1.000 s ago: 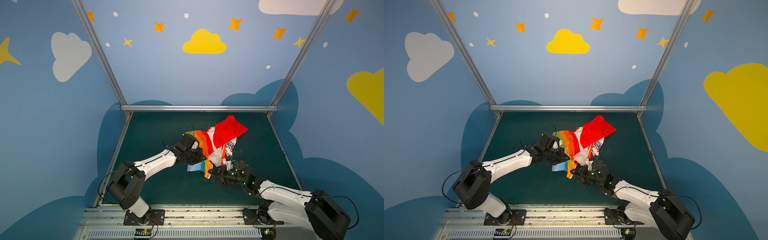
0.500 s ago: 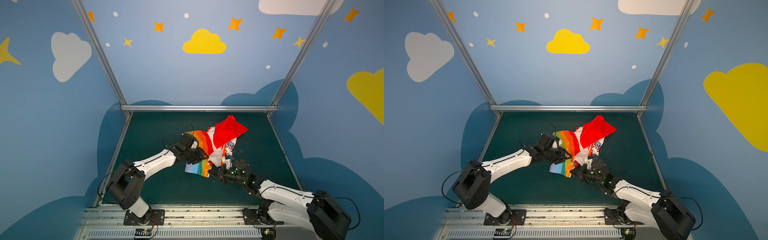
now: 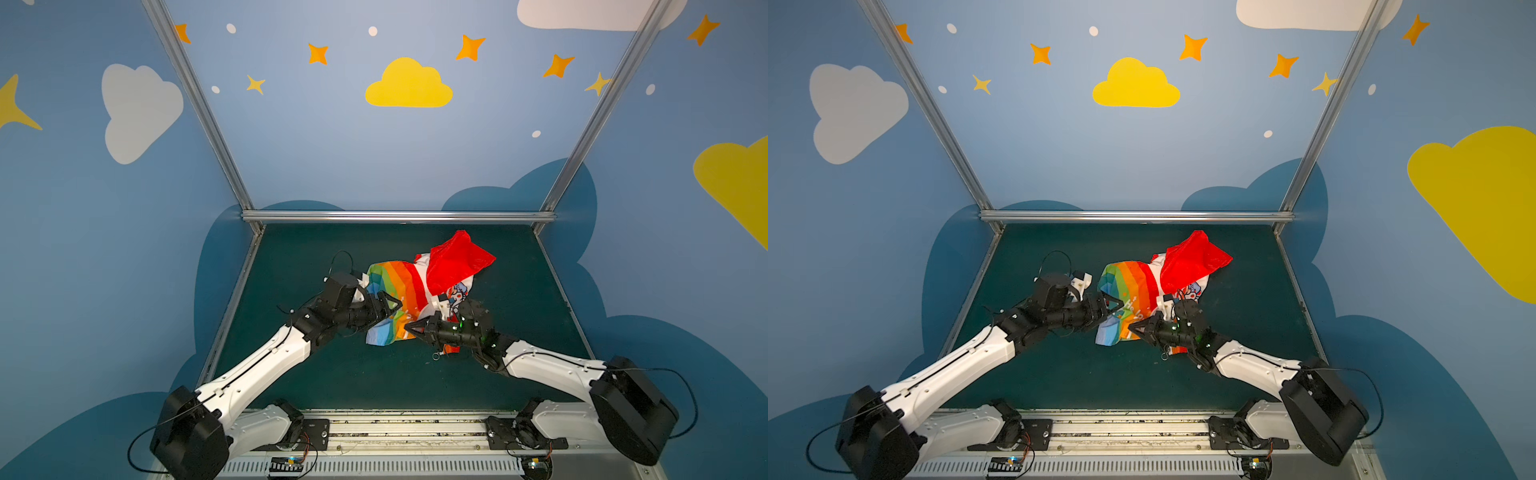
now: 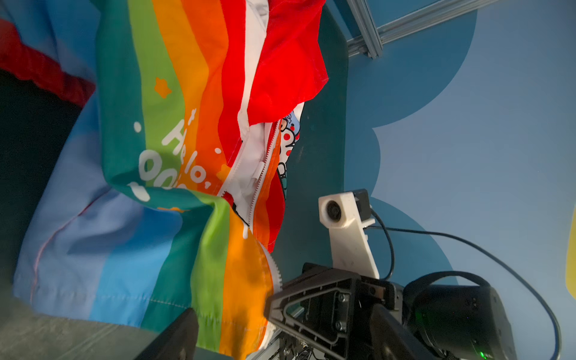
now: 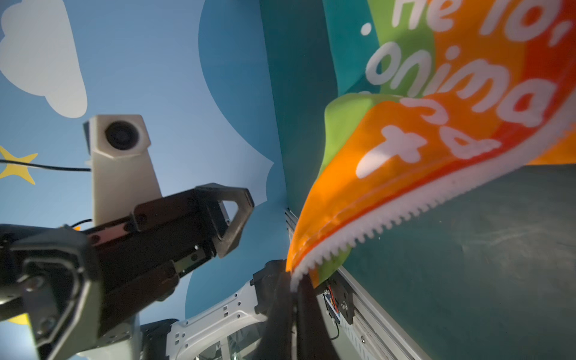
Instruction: Zip up the jacket
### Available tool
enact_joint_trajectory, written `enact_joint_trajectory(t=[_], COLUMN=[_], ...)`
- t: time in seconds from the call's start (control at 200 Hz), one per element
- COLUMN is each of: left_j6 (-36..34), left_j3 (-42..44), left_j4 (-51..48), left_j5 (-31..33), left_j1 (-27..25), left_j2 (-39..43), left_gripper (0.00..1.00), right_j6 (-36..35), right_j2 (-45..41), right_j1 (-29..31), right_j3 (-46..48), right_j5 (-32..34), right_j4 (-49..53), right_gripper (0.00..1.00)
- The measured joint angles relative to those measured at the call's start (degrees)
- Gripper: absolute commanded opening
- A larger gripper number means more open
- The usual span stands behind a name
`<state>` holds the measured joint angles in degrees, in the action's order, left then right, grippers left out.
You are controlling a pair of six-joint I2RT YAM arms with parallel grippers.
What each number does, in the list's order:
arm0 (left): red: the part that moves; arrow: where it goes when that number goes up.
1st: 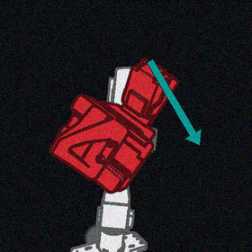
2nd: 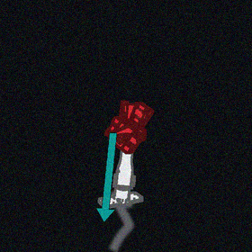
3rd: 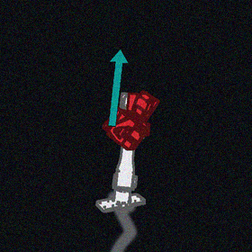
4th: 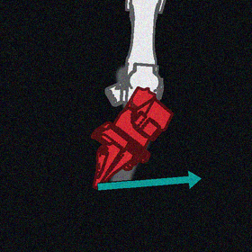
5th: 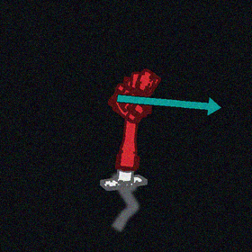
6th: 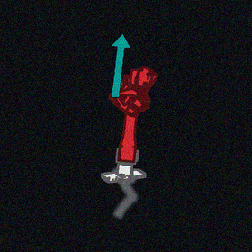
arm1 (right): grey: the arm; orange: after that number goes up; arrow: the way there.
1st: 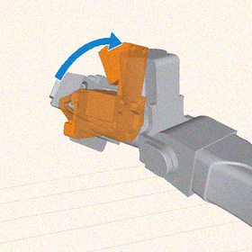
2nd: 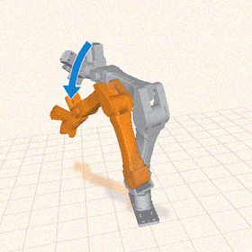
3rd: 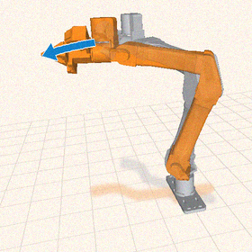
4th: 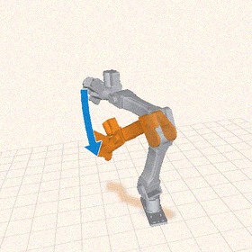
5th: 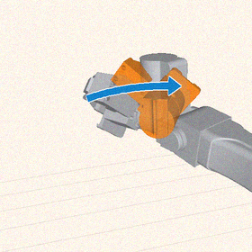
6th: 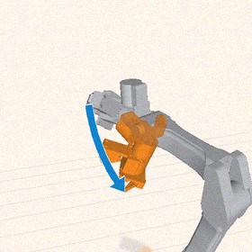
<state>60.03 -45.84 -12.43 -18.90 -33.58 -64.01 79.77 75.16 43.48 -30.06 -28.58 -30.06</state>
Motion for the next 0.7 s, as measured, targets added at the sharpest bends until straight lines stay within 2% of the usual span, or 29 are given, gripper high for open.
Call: enact_joint_trajectory(t=[0.135,0.305,0.701], left_j6=[4.4,14.1,25.3], left_j3=[6.1,15.7,15.5], left_j4=[0.6,8.7,24.1], left_j5=[1.2,6.0,11.9], left_j1=[-0.3,-3.4,-11.1], left_j2=[5.7,12.4,6.1], left_gripper=[0.89,0.92,0.93], right_j6=[0.0,0.3,2.5], right_j2=[3.1,5.8,10.6], right_j1=[-0.7,-0.9,-1.0], right_j3=[-1.4,-1.9,-2.7], right_j5=[-1.5,-2.6,-3.9], right_j4=[-3.5,-7.0,-15.0], right_gripper=[0.0,0.0,0.0])
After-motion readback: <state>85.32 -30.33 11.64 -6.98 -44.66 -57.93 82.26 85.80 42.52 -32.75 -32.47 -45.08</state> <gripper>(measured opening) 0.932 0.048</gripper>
